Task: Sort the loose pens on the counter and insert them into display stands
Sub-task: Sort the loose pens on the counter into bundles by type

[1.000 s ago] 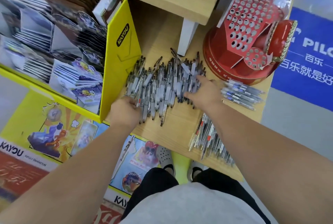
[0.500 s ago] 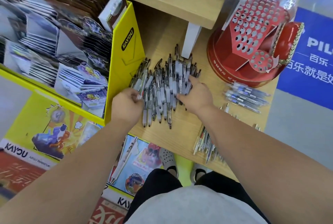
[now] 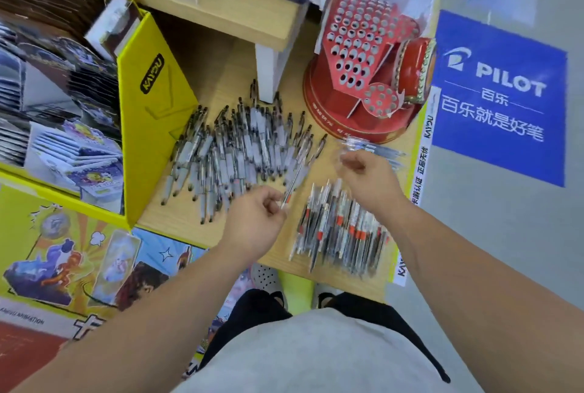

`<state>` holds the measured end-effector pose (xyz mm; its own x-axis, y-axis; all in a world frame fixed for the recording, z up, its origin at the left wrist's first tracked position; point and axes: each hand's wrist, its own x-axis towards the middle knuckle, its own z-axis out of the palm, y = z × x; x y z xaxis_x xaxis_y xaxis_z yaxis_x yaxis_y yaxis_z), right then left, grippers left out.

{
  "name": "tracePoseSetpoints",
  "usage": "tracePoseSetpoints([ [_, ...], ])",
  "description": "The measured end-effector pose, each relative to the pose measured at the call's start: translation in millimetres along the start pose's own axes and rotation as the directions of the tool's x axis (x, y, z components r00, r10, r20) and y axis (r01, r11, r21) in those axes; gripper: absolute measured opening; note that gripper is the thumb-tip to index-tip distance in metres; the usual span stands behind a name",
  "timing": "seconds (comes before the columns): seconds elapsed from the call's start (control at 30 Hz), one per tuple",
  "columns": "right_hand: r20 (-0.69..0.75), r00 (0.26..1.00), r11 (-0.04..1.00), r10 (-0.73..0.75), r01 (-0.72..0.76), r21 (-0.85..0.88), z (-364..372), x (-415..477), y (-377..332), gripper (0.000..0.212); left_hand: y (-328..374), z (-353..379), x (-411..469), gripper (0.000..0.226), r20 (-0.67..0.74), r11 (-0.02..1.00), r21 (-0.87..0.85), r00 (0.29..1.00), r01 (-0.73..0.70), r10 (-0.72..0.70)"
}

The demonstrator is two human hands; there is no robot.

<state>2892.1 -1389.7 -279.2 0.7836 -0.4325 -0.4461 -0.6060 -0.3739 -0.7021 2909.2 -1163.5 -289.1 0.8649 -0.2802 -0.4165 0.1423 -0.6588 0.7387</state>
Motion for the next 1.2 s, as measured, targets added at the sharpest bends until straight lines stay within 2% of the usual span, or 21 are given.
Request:
tracePoseSetpoints([
  [0.1, -0.06, 0.998, 0.998, 0.023, -0.027, -0.052, -24, -12, 27, 0.021, 13, 24, -5, 0.017, 0.059, 0.999, 0.037, 0.998, -0.024, 0.022],
  [0.2, -0.057, 0.996, 0.992, 0.066, -0.071, -0.1, -41, -25, 56, 0.021, 27, 51, -12, 0.015, 0.11, 0.995, 0.088, 0.993, -0.046, 0.036],
  [0.3, -0.023, 0.995, 0.988, 0.093, -0.095, -0.121, -48, -32, 76, 0.024, 38, 77, -17, 0.021, 0.15, 0.987, 0.15, 0.988, -0.056, 0.033],
  [0.5, 0.087, 0.995, 0.982, 0.039, -0.021, -0.19, -52, -39, 88, 0.022, 41, 102, -19, 0.031, 0.154, 0.923, 0.377, 0.988, -0.071, 0.013],
  [0.6, 0.125, 0.992, 0.977, 0.018, 0.01, -0.214, -57, -40, 90, 0.024, 42, 106, -21, 0.032, 0.135, 0.917, 0.392, 0.991, -0.071, 0.019],
  [0.77, 0.127, 0.992, 0.98, -0.016, 0.041, -0.197, -55, -32, 79, 0.025, 47, 91, -18, 0.026, 0.025, 0.943, 0.331, 0.999, -0.028, 0.021],
  [0.97, 0.111, 0.982, 0.962, -0.151, 0.171, -0.211, -31, -11, 27, 0.033, 24, 27, -2, 0.036, -0.266, 0.956, 0.272, 0.963, 0.112, -0.037],
  [1.03, 0.138, 0.975, 0.954, -0.176, 0.204, -0.218, -14, -1, 1, 0.039, 8, 3, 8, 0.048, -0.372, 0.943, 0.288, 0.927, 0.166, -0.05],
  [1.1, 0.185, 0.976, 0.957, -0.118, 0.161, -0.239, 0, 11, -17, 0.052, -4, -13, 16, 0.066, -0.427, 0.91, 0.347, 0.902, 0.229, -0.064],
  [1.2, 0.201, 0.98, 0.968, 0.002, 0.048, -0.246, 24, 29, -31, 0.067, -20, -35, 28, 0.099, -0.38, 0.825, 0.444, 0.907, 0.349, -0.179],
])
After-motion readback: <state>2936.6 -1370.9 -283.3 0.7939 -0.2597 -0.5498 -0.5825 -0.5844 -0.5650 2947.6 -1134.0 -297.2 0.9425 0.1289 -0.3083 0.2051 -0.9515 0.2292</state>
